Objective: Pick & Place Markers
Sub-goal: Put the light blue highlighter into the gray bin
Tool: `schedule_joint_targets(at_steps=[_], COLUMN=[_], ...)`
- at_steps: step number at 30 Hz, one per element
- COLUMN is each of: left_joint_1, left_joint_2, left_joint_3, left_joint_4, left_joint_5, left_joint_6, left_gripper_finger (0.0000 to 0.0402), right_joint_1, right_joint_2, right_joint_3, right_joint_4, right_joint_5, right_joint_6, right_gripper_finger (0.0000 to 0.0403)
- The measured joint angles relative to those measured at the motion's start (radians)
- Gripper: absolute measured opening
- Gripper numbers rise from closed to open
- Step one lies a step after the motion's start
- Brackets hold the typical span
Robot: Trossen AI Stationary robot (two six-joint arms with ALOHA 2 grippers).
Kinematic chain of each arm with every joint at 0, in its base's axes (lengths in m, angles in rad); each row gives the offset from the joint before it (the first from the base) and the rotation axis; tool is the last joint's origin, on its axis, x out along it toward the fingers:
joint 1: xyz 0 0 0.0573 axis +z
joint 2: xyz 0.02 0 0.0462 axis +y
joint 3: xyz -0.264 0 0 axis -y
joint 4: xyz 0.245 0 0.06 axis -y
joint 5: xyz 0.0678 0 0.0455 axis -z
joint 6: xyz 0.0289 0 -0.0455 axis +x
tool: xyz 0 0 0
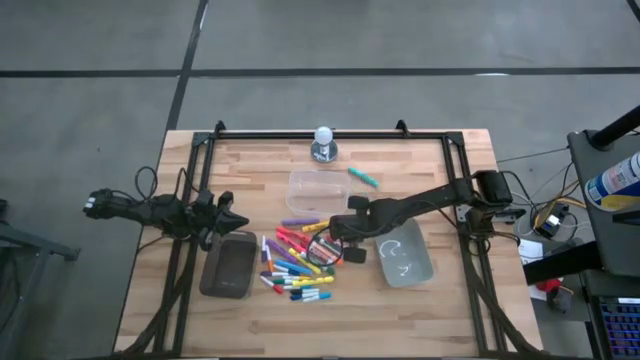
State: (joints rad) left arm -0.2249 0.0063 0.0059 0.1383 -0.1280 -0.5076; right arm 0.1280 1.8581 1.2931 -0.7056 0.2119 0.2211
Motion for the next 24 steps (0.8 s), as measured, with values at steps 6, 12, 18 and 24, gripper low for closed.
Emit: schedule_joint_targets(at_steps=[6, 12, 18, 24], left_joint_1=[0.0, 0.0, -0.001, -0.001], left_joint_2=[0.0, 0.0, 0.0, 0.0], left_joint_3=[0.0, 0.0, 0.0, 0.0], left_joint_4=[0.0, -0.001, -0.001, -0.002], left_joint_5=[0.0, 0.0, 0.0, 0.0], left_joint_6=[-0.001, -0.002, -0.002, -0.002], left_gripper_finger=[0.0, 0.0, 0.0, 0.0], right_joint_1=[0.001, -0.006, -0.059, -0.163], right_joint_2=[-0.004, -0.011, -0.055, -0.087], right_joint_3=[0.019, 0.038, 0.043, 0.041], right_joint_4=[-0.094, -0.193, -0.227, -0.228], right_joint_5=[0.08, 0.235, 0.262, 0.254], right_joint_6=[0.008, 0.042, 0.064, 0.045], right_gripper_finger=[0.0007, 0.0008, 0.0036, 0.0106])
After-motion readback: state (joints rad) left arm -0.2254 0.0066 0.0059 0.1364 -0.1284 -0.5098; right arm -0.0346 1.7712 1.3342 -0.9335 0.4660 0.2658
